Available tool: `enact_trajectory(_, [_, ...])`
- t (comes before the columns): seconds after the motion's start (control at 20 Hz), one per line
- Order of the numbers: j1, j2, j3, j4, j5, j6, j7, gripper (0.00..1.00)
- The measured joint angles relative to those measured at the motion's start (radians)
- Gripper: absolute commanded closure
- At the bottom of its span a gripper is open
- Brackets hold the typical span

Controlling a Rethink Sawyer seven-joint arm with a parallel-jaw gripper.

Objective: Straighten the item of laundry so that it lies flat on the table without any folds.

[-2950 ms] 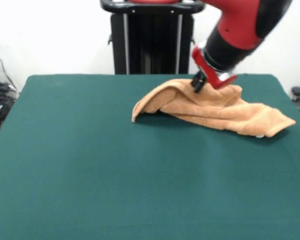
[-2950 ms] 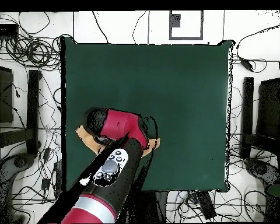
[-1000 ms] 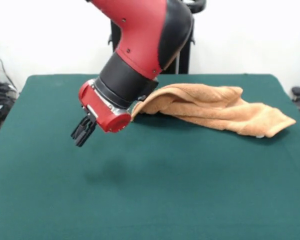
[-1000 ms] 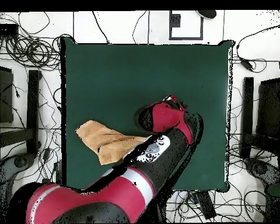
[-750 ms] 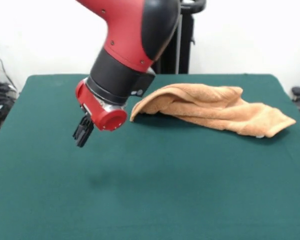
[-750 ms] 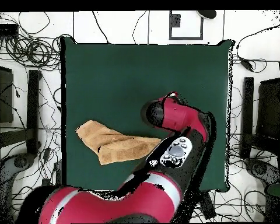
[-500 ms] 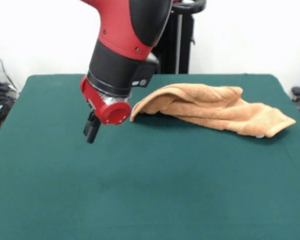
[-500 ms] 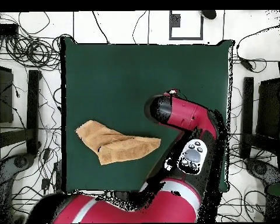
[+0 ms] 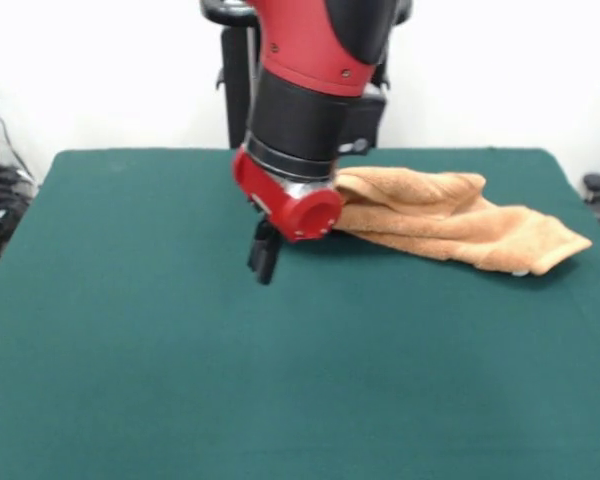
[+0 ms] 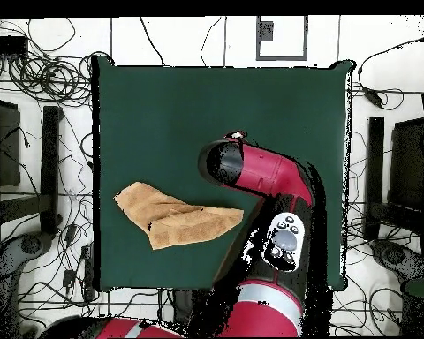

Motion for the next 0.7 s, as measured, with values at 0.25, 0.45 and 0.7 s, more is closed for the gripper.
enact_trajectory(0.25, [0.019,-0.004,0.025,0.01,0.006,0.0,0.0,1.0])
enact_trajectory(0.45, [0.031,-0.005,0.052,0.019,0.026,0.0,0.0,1.0])
enact_trajectory(0.7, [0.03,-0.005,0.091,0.038,0.068,0.002,0.0,1.0])
